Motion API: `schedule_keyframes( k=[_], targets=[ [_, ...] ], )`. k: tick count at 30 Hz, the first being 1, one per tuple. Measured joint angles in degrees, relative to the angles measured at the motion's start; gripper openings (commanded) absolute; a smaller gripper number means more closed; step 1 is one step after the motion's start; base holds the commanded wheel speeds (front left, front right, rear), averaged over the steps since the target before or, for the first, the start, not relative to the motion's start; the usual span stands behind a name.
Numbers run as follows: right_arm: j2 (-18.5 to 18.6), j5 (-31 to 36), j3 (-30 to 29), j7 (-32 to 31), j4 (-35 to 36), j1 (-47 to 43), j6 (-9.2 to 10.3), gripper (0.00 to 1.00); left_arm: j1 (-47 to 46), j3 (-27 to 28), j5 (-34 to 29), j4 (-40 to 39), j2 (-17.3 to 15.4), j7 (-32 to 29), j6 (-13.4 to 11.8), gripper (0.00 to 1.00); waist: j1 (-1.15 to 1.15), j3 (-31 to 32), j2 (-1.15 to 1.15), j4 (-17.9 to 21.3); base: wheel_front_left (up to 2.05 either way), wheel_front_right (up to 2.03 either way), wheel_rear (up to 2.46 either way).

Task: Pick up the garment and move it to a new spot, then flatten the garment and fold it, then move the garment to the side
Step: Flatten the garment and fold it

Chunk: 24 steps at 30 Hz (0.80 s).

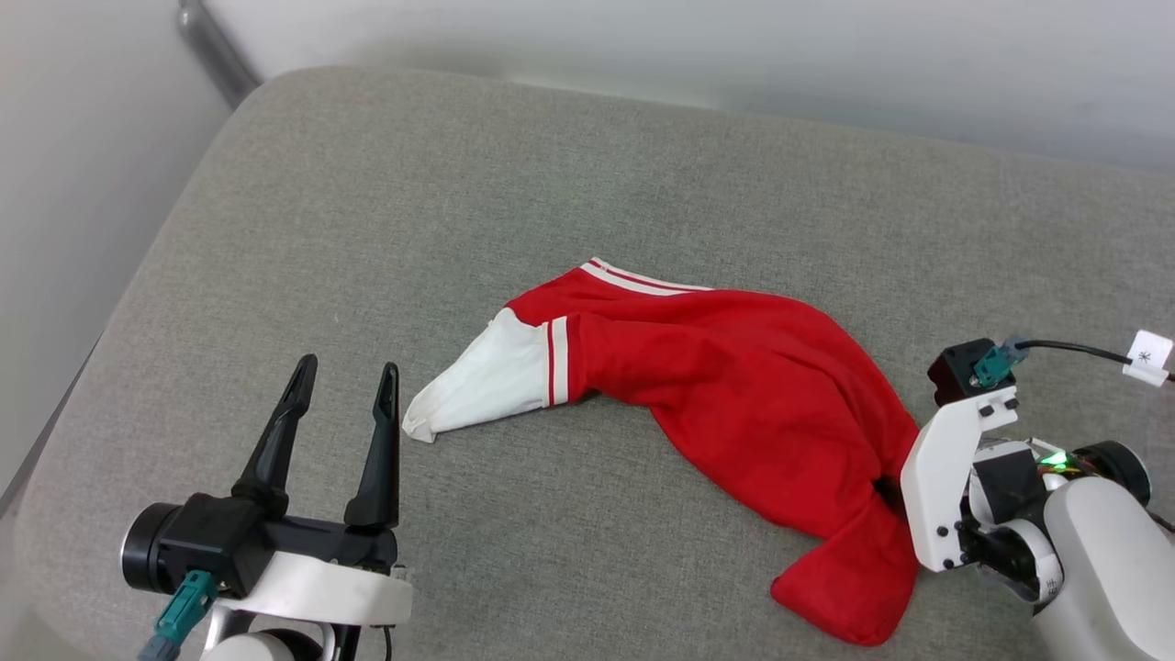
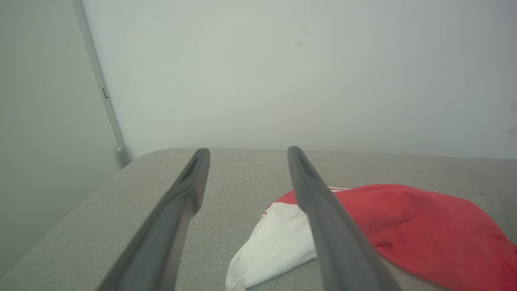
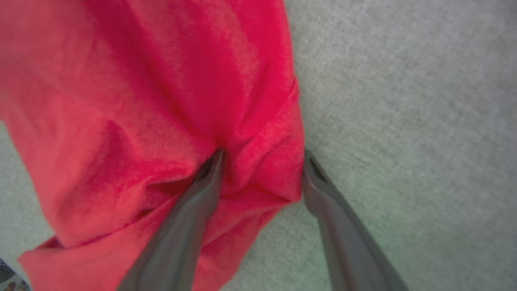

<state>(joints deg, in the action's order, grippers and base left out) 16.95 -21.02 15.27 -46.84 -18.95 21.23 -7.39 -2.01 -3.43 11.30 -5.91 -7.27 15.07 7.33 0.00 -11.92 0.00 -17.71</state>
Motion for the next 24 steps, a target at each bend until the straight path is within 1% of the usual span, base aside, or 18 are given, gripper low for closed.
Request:
schedule_keyframes(
  k=[1,7,12,17,19,21,24],
  targets=[
    [0.0,-0.2,0.2,0.6,-0.4,-0.1,0.00,0.00,0.1,0.0,-0.1,0.1,0.1,0.0,0.0,1.00,0.00,0.2,0.00,0.0,0.00,0.00,0.00],
    [1.1,0.2,1.1,6.2,-1.0,-0.5,-0.15,0.00,0.7,0.8,-0.1,0.6,0.1,0.0,0.1,1.00,0.00,2.1,0.00,1.3,0.00,0.00,0.00],
    [5.1,0.9,-2.1,8.6,2.4,1.5,-0.13,0.00,2.0,1.0,-0.1,0.6,-0.3,0.0,0.1,1.00,0.00,4.4,0.00,3.8,0.00,0.00,0.00],
    [11.2,4.7,-6.2,10.1,6.8,4.8,-0.13,0.00,3.1,0.9,0.0,0.4,-0.1,0.0,0.1,1.00,0.00,6.5,0.00,6.4,0.00,0.00,0.00],
    [12.7,6.2,-7.5,10.6,9.0,5.3,-0.13,0.00,3.2,0.9,0.0,0.2,0.1,0.0,0.1,1.00,0.00,7.0,0.00,7.2,0.00,0.00,0.00],
    [13.0,7.3,-8.8,10.9,11.3,5.6,-0.12,0.00,3.4,1.0,0.0,-0.1,0.1,0.0,0.1,1.00,0.00,7.1,0.00,7.7,0.00,0.00,0.00],
    [12.7,8.8,-8.8,10.1,13.8,3.8,-0.12,0.00,4.1,1.3,0.0,-0.2,0.1,0.0,0.1,1.00,0.00,6.9,0.00,8.1,0.00,0.00,0.00]
  ],
)
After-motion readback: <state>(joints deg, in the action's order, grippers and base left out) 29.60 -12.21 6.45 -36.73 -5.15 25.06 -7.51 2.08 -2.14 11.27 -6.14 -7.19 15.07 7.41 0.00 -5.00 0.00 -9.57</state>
